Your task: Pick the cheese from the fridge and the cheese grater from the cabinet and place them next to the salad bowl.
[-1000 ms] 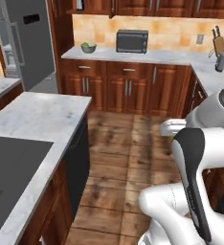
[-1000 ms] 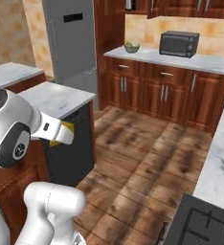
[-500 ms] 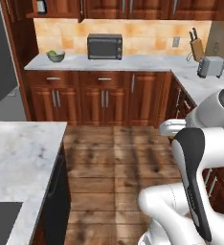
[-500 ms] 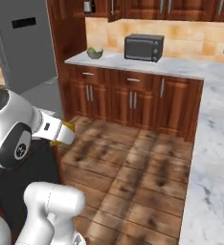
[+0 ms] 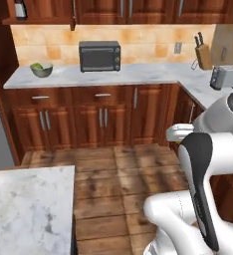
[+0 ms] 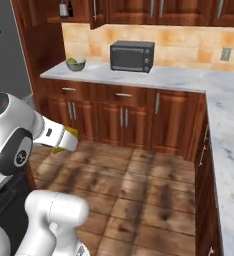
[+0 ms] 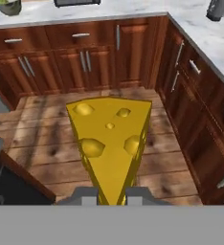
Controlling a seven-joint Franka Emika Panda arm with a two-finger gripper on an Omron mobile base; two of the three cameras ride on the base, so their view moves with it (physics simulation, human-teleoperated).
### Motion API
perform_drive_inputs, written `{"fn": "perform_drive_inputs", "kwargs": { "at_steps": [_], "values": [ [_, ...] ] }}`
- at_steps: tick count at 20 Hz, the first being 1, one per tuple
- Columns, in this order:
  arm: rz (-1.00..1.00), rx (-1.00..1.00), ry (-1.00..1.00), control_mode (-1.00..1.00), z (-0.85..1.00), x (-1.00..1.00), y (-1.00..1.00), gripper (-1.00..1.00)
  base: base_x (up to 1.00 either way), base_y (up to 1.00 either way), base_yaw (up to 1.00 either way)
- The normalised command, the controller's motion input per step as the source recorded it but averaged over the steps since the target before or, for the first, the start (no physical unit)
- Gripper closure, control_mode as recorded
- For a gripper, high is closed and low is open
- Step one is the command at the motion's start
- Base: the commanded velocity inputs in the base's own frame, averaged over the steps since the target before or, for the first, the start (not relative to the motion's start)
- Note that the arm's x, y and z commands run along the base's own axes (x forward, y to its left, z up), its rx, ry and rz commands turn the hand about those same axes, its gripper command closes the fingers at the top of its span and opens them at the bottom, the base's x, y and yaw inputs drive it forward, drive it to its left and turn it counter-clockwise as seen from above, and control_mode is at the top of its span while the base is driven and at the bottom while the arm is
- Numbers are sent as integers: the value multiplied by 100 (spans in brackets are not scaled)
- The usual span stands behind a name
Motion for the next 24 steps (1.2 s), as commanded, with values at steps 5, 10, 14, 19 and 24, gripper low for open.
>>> {"fn": "perform_drive_inputs", "kwargs": {
  "at_steps": [5, 10, 14, 19, 24],
  "values": [
    [0, 0, 0, 100, 0, 0, 0, 100, 100, 44, 0],
    [0, 0, 0, 100, 0, 0, 0, 100, 100, 25, 1],
    [0, 0, 0, 100, 0, 0, 0, 100, 100, 14, 10],
    [0, 0, 0, 100, 0, 0, 0, 100, 100, 12, 13],
    [0, 0, 0, 100, 0, 0, 0, 100, 100, 27, 5]
  ]
}}
